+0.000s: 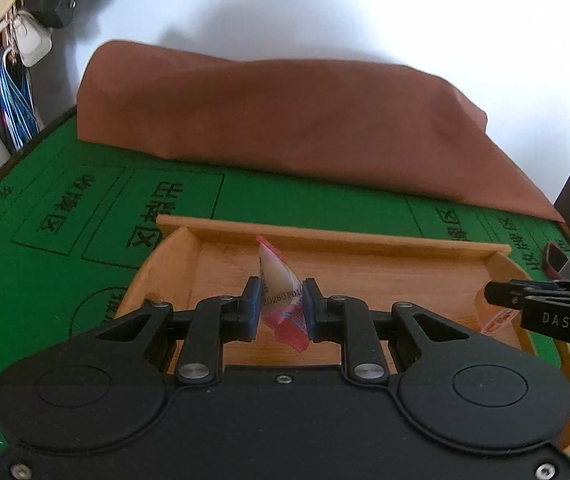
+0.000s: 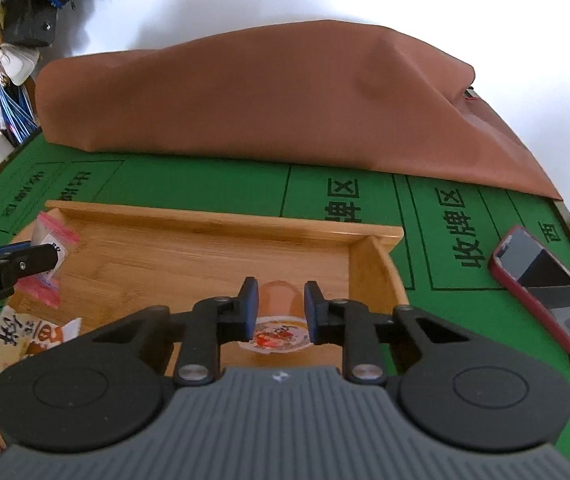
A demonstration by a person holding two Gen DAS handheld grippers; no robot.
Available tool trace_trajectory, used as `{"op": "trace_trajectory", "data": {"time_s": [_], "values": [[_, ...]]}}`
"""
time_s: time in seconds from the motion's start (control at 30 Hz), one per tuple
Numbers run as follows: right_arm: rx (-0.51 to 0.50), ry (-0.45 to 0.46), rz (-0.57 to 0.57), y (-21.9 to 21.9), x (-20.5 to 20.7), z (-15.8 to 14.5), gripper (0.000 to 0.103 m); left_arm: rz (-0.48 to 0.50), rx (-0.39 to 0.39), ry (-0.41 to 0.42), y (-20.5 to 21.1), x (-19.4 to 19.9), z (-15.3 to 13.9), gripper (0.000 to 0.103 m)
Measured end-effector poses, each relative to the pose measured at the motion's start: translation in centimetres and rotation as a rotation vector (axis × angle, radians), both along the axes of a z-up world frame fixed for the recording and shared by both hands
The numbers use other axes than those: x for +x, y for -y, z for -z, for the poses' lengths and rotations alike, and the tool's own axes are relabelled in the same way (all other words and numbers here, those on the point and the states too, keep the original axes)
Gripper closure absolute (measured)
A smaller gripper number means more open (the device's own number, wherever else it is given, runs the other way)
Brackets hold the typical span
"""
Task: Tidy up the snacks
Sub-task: 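Carry the candy packet and jelly cup onto the tray and release both, then move both tools back toward the snack pile in front of the tray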
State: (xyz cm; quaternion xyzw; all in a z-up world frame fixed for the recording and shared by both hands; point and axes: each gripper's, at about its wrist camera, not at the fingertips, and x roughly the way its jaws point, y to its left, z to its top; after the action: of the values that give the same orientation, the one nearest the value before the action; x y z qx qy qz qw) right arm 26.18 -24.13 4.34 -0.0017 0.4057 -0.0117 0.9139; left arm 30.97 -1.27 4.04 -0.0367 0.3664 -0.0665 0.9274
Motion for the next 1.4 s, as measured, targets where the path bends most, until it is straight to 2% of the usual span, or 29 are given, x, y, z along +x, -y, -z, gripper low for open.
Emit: {"op": "trace_trajectory", "data": {"time_s": [0.37, 0.93, 1.03, 1.13, 1.17, 1.4], "values": [[-0.012, -0.007, -0.009, -0.2, 0.1, 0.1, 0.075, -0.003, 0.012, -0.032, -0.3, 0.9, 1.8, 0.082], [-0.022, -0.013, -0.023, -0.2, 0.0, 0.1, 0.074, 0.0, 0.051, -0.02, 0.5, 0.5, 1.3, 0.079], [-0.03, -0.014, -0.025, -0.2, -0.1, 0.2, 0.07, 0.0, 0.068, -0.01, 0.6, 0.3, 1.1, 0.079], [-0.028, -0.014, -0.027, -0.2, -0.1, 0.2, 0.067, -0.002, 0.065, -0.009, 0.4, 0.2, 1.0, 0.074], [-0.027, -0.014, -0.027, -0.2, -0.1, 0.2, 0.066, -0.003, 0.065, -0.008, 0.4, 0.2, 0.9, 0.069], [-0.026, -0.007, -0.035, -0.1, -0.5, -0.2, 0.062, -0.006, 0.078, 0.006, 0.4, -0.4, 0.4, 0.052]]}}
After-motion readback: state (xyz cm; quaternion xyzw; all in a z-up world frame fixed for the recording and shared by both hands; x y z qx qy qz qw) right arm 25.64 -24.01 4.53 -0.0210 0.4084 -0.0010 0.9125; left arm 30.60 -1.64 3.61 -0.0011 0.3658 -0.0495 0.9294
